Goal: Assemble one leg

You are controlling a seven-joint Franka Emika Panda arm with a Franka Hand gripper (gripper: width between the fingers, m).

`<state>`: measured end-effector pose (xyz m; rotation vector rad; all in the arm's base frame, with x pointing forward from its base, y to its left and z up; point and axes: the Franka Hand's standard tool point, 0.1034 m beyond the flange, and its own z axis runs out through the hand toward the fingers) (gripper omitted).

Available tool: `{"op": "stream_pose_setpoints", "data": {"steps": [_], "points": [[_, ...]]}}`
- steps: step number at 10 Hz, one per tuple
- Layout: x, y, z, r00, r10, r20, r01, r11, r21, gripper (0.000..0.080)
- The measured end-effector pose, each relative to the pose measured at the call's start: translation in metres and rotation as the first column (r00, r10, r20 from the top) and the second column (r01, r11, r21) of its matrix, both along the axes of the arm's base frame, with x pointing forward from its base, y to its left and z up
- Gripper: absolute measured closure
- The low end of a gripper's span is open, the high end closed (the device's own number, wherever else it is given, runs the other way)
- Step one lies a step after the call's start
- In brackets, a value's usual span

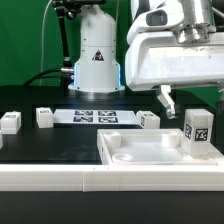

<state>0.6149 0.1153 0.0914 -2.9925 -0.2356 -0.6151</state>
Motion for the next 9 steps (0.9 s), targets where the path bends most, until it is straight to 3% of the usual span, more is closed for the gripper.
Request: {"op": "stream_pose_setpoints", "data": {"steps": [2, 6, 8, 9], "points": [[0.0071, -0.0027, 0.0018, 0.989, 0.004, -0.146, -0.005, 1.0, -0.008, 0.015], [0.0009, -0.0066, -0.0005, 0.912, 0.009, -0.409, -0.018, 1.0, -0.018, 0.015], [0.0042, -0.0049, -0.0002, 0.903, 0.01, -0.43, -0.018, 1.0, -0.016, 0.015], [0.0038, -0.005, -0.0009, 0.902, 0.01, -0.432, -0.019, 1.0, -0.016, 0.0269]]}}
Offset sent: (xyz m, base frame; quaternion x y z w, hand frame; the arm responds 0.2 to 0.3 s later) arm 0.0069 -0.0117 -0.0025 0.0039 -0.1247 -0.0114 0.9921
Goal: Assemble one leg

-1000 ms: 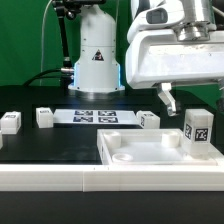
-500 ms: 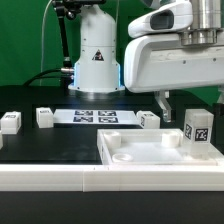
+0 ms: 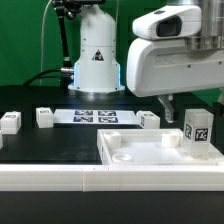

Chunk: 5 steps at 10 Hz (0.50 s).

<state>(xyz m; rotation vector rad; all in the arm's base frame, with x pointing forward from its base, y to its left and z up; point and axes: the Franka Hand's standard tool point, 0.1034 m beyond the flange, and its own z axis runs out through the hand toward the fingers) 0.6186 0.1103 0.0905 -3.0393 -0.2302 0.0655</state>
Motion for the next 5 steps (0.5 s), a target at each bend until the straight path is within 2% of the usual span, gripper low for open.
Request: {"op": "stream_pose_setpoints", "data": {"steps": [2, 5], "points": [[0.0, 0.0, 0.0, 1.0, 0.0, 0.0, 0.0, 1.0, 0.0, 0.0513], [0.0, 0.0001, -0.0001, 1.0, -0.026, -0.002, 0.026, 1.0, -0.001, 0.0511]]}}
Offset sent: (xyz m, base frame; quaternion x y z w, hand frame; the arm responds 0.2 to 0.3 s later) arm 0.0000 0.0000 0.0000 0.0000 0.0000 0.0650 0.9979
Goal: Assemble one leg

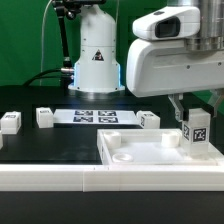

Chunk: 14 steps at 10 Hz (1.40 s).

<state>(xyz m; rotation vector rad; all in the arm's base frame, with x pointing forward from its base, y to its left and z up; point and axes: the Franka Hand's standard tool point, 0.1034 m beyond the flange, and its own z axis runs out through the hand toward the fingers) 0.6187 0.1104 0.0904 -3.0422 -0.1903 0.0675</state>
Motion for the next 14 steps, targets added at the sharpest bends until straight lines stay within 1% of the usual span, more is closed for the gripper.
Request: {"op": "stream_pose_setpoints", "data": {"steps": [1, 2, 3, 4, 6, 7, 9, 10, 11, 13, 14], "points": [[0.0, 0.0, 0.0, 1.0, -0.03, -0.003, 0.03, 1.0, -0.001, 0.0511], [-0.001, 0.002, 0.0, 0.99, -0.139, -0.011, 0.139, 0.99, -0.006, 0.0511], [-0.001, 0.005, -0.001, 0.961, -0.277, -0.01, 0.277, 0.961, -0.015, 0.051], [-0.001, 0.005, -0.001, 0.937, -0.35, -0.009, 0.35, 0.937, -0.017, 0.051], [0.0, 0.007, -0.002, 0.827, -0.561, -0.014, 0.561, 0.827, -0.028, 0.0509], [0.002, 0.008, -0.002, 0.771, -0.637, -0.009, 0.637, 0.771, -0.025, 0.0509], [0.001, 0.012, -0.002, 0.564, -0.826, -0.015, 0.824, 0.564, -0.047, 0.0509], [0.0, 0.014, -0.002, 0.489, -0.872, -0.013, 0.87, 0.489, -0.057, 0.0509], [0.0, 0.013, -0.002, 0.449, -0.893, -0.015, 0.891, 0.449, -0.06, 0.0509], [0.001, 0.014, -0.002, 0.422, -0.906, -0.023, 0.905, 0.423, -0.057, 0.0508], [0.001, 0.014, -0.002, 0.437, -0.899, -0.023, 0.897, 0.438, -0.056, 0.0508]]}}
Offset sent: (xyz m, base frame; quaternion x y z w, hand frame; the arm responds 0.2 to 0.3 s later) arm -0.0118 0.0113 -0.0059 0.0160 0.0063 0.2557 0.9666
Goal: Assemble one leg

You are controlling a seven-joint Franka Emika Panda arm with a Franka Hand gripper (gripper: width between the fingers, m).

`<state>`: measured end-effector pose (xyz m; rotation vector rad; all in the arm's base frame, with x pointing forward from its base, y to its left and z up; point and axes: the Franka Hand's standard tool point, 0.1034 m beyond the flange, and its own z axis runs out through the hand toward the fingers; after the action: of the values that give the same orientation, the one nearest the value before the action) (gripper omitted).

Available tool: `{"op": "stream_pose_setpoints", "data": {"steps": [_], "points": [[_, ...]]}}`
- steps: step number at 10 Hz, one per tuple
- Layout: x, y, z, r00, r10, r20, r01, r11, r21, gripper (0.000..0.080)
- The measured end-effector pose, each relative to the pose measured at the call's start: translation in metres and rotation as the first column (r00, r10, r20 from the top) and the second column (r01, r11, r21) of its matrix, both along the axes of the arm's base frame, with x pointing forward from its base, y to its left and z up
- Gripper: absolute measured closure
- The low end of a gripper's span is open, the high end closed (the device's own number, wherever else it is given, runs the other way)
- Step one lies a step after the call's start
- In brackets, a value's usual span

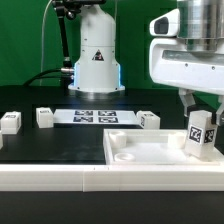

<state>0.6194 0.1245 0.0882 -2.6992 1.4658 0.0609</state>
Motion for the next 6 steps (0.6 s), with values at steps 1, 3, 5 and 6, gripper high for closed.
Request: {"op": "stream_pose_setpoints", "data": {"steps": [1, 3, 5, 6], "points": [[0.0, 0.0001, 0.0, 0.999, 0.047, 0.004, -0.047, 0.999, 0.0, 0.0276], [-0.0008, -0.0004, 0.0, 0.989, 0.15, 0.005, -0.15, 0.989, -0.003, 0.0173], [-0.0031, 0.0005, -0.0009, 0.908, 0.419, 0.004, -0.419, 0.908, -0.022, 0.0157], [-0.0047, 0.002, -0.0019, 0.859, 0.511, -0.001, -0.511, 0.859, -0.033, 0.0151]]}}
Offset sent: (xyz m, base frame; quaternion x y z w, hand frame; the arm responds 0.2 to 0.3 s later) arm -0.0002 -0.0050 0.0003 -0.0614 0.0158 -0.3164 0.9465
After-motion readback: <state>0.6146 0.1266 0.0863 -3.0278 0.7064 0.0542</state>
